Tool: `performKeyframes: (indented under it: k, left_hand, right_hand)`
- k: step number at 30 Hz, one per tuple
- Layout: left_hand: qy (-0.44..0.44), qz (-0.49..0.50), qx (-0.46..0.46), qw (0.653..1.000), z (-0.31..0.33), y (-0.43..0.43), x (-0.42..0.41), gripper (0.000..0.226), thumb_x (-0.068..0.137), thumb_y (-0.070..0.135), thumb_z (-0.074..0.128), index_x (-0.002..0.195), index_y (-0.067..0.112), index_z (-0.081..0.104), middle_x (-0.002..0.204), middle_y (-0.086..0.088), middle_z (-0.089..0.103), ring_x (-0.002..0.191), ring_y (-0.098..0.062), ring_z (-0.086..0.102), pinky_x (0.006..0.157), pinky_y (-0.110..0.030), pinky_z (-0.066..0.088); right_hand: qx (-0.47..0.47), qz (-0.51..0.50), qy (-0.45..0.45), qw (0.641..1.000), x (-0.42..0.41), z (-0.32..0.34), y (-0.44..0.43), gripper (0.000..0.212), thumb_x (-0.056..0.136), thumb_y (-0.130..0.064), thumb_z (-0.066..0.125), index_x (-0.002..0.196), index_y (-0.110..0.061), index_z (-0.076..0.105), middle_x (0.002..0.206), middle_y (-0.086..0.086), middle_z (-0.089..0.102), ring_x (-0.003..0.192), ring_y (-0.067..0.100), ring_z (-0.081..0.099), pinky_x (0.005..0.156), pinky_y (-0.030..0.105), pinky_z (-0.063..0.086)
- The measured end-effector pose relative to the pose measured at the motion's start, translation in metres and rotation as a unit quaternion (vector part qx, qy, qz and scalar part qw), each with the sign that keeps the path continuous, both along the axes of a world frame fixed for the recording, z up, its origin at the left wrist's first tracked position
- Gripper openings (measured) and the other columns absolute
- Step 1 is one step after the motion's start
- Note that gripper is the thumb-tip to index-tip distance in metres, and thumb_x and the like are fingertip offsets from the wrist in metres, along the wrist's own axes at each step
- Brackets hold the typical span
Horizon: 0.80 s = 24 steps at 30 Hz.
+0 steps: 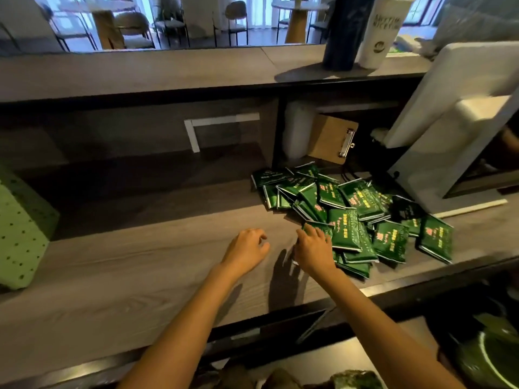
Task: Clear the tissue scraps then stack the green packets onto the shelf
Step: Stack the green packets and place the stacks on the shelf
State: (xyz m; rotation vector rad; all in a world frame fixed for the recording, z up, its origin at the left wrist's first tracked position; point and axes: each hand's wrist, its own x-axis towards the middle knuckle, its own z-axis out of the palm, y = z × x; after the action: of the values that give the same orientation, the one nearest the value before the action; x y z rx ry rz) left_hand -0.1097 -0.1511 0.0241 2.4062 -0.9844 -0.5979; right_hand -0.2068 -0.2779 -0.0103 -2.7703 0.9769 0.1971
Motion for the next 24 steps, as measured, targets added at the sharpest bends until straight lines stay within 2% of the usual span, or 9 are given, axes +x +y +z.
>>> performKeyframes:
  k: [3,6,8,10,14,16,18,21,24]
  left_hand:
    - [0.025,0.003,0.004,1.000,-0.022,-0.021,-0.004,0.031,0.094,0.016,0.048,0.123,0.010,0.058,0.121,-0.009,0.060,0.108,-0.021,0.057,0.091,-0.032,0.047]
    - [0.051,0.010,-0.011,0.999,-0.046,-0.037,-0.004,0.032,0.094,0.010,0.046,0.125,0.009,0.057,0.122,-0.010,0.060,0.109,-0.024,0.057,0.092,-0.032,0.045]
    - [0.110,0.045,-0.048,0.992,-0.061,-0.046,-0.002,0.034,0.094,0.006,0.043,0.127,0.007,0.053,0.118,-0.015,0.060,0.098,-0.026,0.060,0.089,-0.037,0.048]
    - [0.202,0.113,-0.111,0.967,-0.072,-0.051,-0.001,0.036,0.095,0.003,0.040,0.130,0.005,0.049,0.104,-0.015,0.058,0.082,-0.022,0.058,0.077,-0.038,0.053]
    - [0.323,0.193,-0.198,0.905,-0.077,-0.049,0.010,0.027,0.096,0.002,0.042,0.121,0.011,0.045,0.083,-0.005,0.050,0.068,-0.010,0.051,0.045,-0.018,0.048]
    - [0.324,0.195,-0.240,0.894,-0.087,-0.040,0.011,0.012,0.094,0.003,0.047,0.101,0.014,0.048,0.078,-0.005,0.051,0.065,-0.011,0.052,0.044,-0.018,0.047]
    - [0.310,0.185,-0.232,0.903,-0.086,-0.040,0.020,0.009,0.092,0.007,0.052,0.085,0.013,0.054,0.079,-0.008,0.059,0.068,-0.016,0.058,0.058,-0.025,0.051]
    - [0.258,0.177,-0.247,0.917,-0.100,-0.030,0.024,0.007,0.089,0.007,0.058,0.094,0.007,0.062,0.093,-0.015,0.065,0.081,-0.025,0.063,0.074,-0.035,0.052]
    - [0.241,0.181,-0.277,0.912,-0.108,-0.027,0.024,0.015,0.089,0.002,0.056,0.103,0.002,0.061,0.089,-0.014,0.063,0.068,-0.018,0.059,0.061,-0.027,0.049]
  right_hand:
    - [0.021,-0.010,-0.032,0.999,-0.008,-0.021,-0.010,0.050,0.093,-0.017,0.046,0.141,-0.011,0.035,0.145,0.010,0.035,0.134,0.029,0.032,0.108,0.040,0.030]
    - [0.044,-0.011,-0.115,0.992,-0.007,-0.038,-0.011,0.052,0.088,-0.004,0.049,0.138,-0.007,0.038,0.139,0.011,0.042,0.126,0.029,0.040,0.102,0.034,0.033]
    - [0.090,-0.023,-0.178,0.980,-0.004,-0.047,-0.009,0.055,0.084,0.005,0.048,0.137,-0.005,0.040,0.138,0.012,0.043,0.126,0.028,0.040,0.102,0.031,0.032]
    - [0.140,-0.025,-0.226,0.964,0.003,-0.054,-0.008,0.057,0.081,0.011,0.045,0.137,-0.005,0.041,0.138,0.012,0.045,0.127,0.027,0.041,0.103,0.029,0.031]
    - [0.201,-0.041,-0.323,0.924,0.021,-0.062,-0.009,0.052,0.078,0.015,0.043,0.126,-0.001,0.053,0.127,0.017,0.057,0.118,0.028,0.052,0.097,0.030,0.039]
    - [0.260,-0.020,-0.373,0.890,0.026,-0.072,-0.002,0.048,0.076,0.019,0.042,0.118,0.002,0.058,0.119,0.018,0.061,0.114,0.029,0.055,0.091,0.025,0.041]
    - [0.337,-0.020,-0.394,0.855,0.035,-0.066,-0.006,0.046,0.075,0.021,0.040,0.113,0.005,0.060,0.114,0.020,0.062,0.111,0.030,0.056,0.086,0.023,0.044]
    - [0.395,0.013,-0.399,0.828,0.039,-0.071,0.000,0.045,0.077,0.022,0.036,0.112,0.007,0.060,0.105,0.014,0.060,0.101,0.021,0.055,0.070,0.013,0.046]
    - [0.389,0.031,-0.412,0.824,0.041,-0.073,0.000,0.041,0.078,0.019,0.038,0.106,0.004,0.064,0.100,0.011,0.061,0.099,0.020,0.056,0.069,0.012,0.046]
